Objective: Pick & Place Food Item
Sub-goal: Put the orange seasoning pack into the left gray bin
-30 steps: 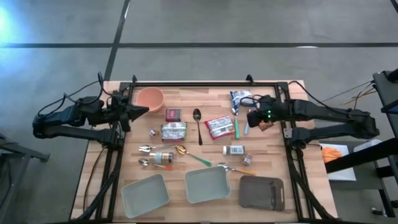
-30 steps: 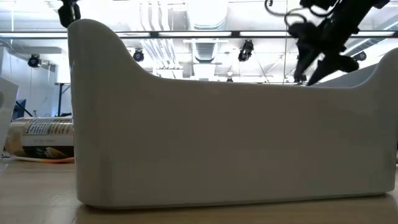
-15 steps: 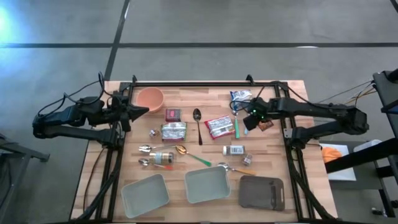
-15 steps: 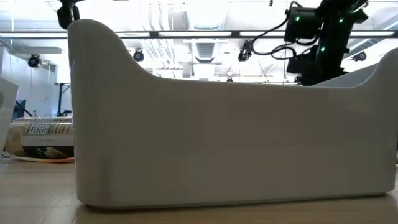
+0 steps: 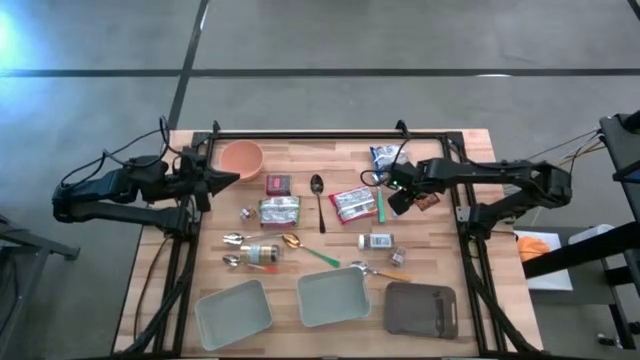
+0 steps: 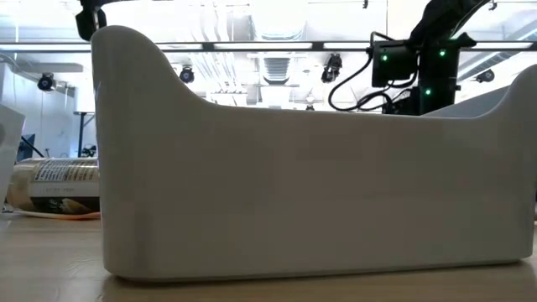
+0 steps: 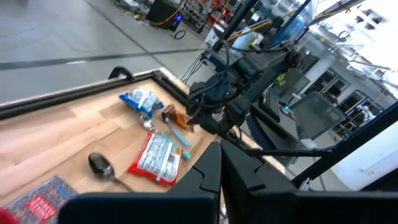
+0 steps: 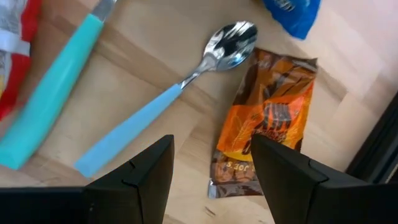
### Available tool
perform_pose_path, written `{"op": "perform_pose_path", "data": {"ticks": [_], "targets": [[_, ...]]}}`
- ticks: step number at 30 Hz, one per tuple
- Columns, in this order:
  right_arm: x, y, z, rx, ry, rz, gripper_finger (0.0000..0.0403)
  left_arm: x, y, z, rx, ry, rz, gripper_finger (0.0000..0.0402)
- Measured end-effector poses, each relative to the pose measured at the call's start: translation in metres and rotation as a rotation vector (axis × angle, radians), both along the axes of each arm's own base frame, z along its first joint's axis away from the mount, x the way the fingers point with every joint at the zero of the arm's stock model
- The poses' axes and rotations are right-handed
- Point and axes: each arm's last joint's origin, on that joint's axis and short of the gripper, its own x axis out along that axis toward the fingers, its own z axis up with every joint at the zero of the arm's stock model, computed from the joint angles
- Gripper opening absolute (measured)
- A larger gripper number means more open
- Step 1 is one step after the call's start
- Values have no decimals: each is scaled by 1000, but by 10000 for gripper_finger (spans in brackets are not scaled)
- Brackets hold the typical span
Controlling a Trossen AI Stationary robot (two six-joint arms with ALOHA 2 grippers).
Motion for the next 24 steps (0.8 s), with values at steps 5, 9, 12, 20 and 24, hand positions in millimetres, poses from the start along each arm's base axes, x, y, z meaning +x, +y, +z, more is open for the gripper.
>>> {"op": "perform_pose_path", "data": {"ticks": [5,9,12,20,24], "targets": [[1,-1,-3,8,14,-3,212,-1,0,-5,-20,44,3,51],[1,-1,-3,11,11,-1,212,-1,0,-4,-35,35,-2,73],[1,-1,-3,41,2,3,215,-1,0,-4,-35,36,-3,82],[0,-3,-5,32,26,-7,315,-1,0,-4,-29,37,-5,84],[-3,-5,-4,-48,66,-36,359,-1,0,-4,-29,37,-5,84]]}}
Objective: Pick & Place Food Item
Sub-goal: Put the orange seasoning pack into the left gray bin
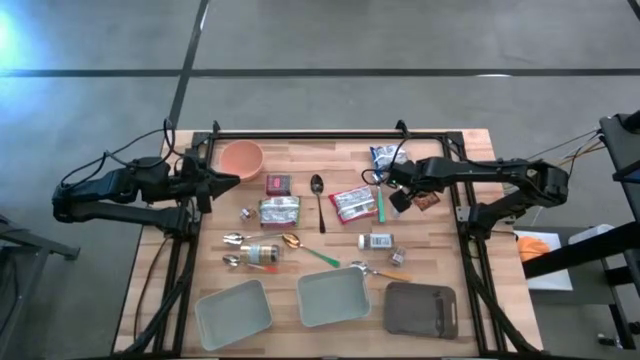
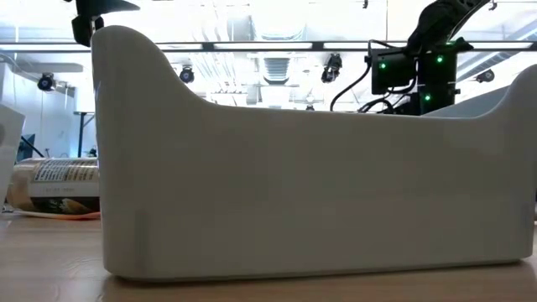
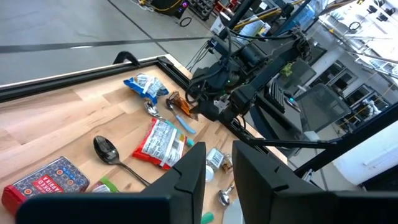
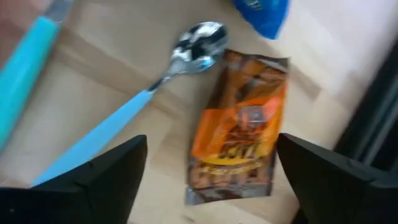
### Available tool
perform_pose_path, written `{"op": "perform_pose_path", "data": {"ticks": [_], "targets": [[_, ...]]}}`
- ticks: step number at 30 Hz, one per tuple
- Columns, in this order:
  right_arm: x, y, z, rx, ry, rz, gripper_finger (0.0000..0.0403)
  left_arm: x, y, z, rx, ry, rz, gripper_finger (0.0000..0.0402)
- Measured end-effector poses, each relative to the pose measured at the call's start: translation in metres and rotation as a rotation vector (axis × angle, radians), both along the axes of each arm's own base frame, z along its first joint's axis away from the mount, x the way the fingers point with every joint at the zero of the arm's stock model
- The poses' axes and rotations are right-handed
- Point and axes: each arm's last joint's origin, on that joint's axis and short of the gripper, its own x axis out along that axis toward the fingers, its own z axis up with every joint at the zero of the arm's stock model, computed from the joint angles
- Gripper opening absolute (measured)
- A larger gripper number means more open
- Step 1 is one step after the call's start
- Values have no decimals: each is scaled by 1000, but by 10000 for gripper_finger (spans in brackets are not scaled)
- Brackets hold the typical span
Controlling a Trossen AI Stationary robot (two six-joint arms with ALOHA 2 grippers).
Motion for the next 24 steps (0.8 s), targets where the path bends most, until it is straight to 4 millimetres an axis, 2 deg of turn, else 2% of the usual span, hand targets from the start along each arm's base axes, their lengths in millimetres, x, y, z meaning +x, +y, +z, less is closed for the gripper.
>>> {"op": "perform_pose_path", "data": {"ticks": [6,17,24], "targets": [[0,-3,-3,-56,62,18,368,0,0,0,0,0,-1,84],[9,-16,-35,-11,187,58,368,0,0,0,-2,4,-7,84],[8,-29,-42,30,191,38,368,0,0,0,-2,4,-8,85]]}}
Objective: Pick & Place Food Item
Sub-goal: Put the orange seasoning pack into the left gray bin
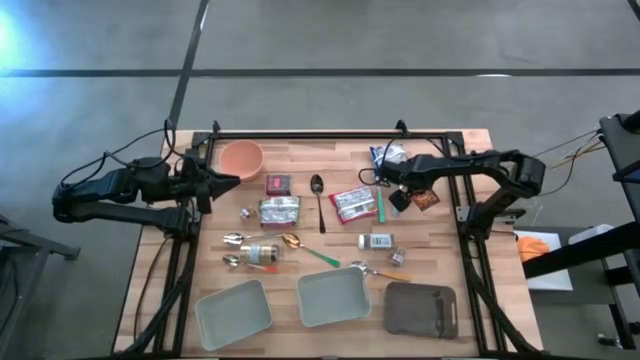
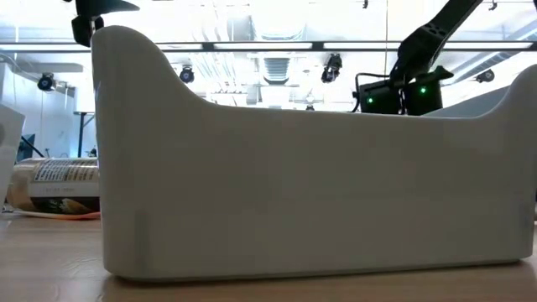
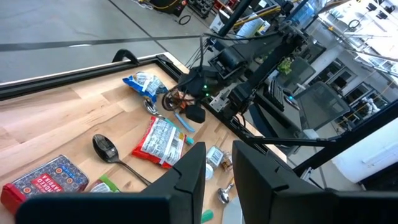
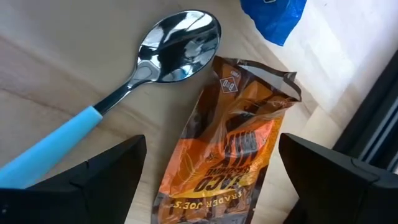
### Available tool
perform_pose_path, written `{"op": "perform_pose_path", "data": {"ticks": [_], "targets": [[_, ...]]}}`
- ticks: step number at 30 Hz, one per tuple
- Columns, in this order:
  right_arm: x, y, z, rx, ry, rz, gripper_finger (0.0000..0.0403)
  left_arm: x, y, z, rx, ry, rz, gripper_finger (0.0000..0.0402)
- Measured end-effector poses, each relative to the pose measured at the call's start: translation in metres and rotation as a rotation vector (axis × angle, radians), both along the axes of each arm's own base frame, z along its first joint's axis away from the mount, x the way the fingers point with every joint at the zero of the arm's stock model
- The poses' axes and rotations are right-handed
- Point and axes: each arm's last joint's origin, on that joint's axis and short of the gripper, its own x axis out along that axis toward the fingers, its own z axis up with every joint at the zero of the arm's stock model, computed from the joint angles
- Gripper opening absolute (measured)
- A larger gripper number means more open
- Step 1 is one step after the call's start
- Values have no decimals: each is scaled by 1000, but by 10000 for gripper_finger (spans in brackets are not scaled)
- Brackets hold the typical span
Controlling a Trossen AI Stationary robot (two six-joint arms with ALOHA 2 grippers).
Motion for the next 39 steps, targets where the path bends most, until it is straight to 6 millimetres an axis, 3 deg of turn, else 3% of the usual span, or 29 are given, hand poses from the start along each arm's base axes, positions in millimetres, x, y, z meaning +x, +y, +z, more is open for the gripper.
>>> {"op": "perform_pose_path", "data": {"ticks": [10,23,34,39], "targets": [[-6,-13,-1,42,-33,-48,357,0,0,-1,0,7,0,85],[-5,-14,-3,26,-45,-51,156,0,0,-1,0,8,0,85],[-7,-13,0,30,-38,-59,50,0,0,-1,-2,7,0,85],[-10,-10,10,52,-101,-92,30,0,0,-1,-4,6,1,85]]}}
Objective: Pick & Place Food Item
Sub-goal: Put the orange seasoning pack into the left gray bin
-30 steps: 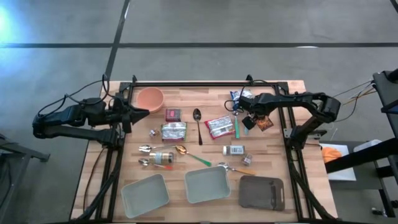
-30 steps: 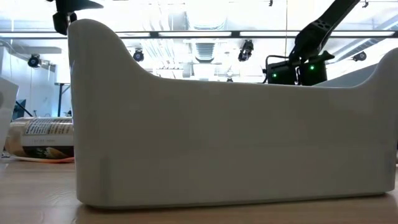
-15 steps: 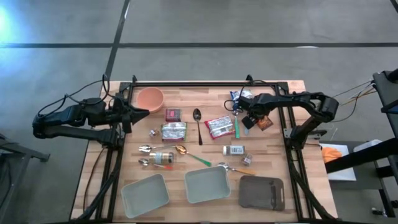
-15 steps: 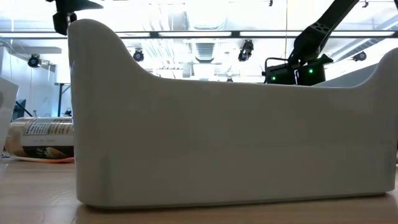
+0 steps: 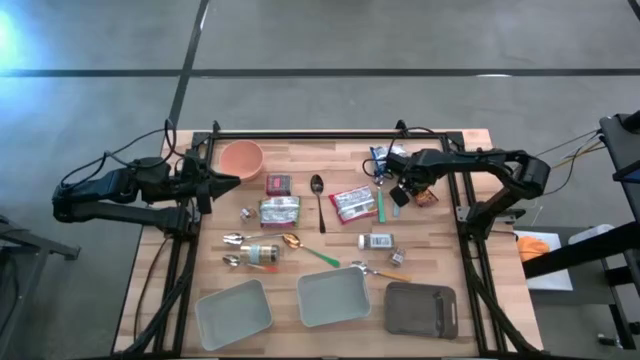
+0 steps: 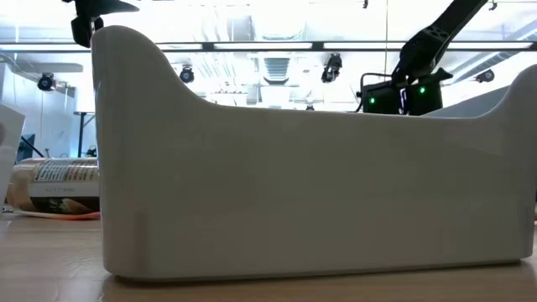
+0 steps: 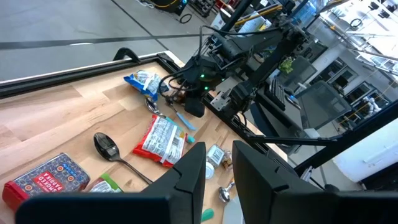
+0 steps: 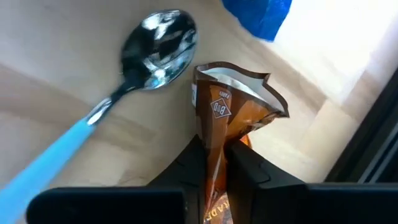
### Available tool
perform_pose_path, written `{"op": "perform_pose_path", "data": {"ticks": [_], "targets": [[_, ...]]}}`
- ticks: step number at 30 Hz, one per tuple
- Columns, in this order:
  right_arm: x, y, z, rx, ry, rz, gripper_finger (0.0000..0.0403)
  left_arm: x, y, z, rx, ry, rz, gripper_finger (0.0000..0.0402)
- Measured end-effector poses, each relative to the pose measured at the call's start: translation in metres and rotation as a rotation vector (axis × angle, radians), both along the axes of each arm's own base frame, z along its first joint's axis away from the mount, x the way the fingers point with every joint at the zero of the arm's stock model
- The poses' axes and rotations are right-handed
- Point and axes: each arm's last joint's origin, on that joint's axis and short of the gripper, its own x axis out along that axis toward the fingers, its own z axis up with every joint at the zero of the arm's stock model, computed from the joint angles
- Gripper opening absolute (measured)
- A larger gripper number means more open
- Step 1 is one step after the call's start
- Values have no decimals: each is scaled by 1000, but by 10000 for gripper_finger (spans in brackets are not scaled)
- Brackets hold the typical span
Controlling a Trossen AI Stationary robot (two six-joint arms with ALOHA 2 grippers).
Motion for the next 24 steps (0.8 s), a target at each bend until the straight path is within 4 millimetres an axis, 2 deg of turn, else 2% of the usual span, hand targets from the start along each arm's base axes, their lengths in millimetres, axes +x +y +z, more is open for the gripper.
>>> {"op": "perform_pose_path", "data": {"ticks": [6,14,19,24], "targets": [[-7,6,29,-34,-173,-100,26,0,0,0,0,-1,0,85],[-26,24,81,-118,-519,-274,25,3,0,1,-32,-15,10,85],[-29,36,110,-160,-817,-341,24,20,1,-4,-8,36,31,84],[-19,43,131,-181,-1075,-364,24,43,0,-7,85,91,0,84]]}}
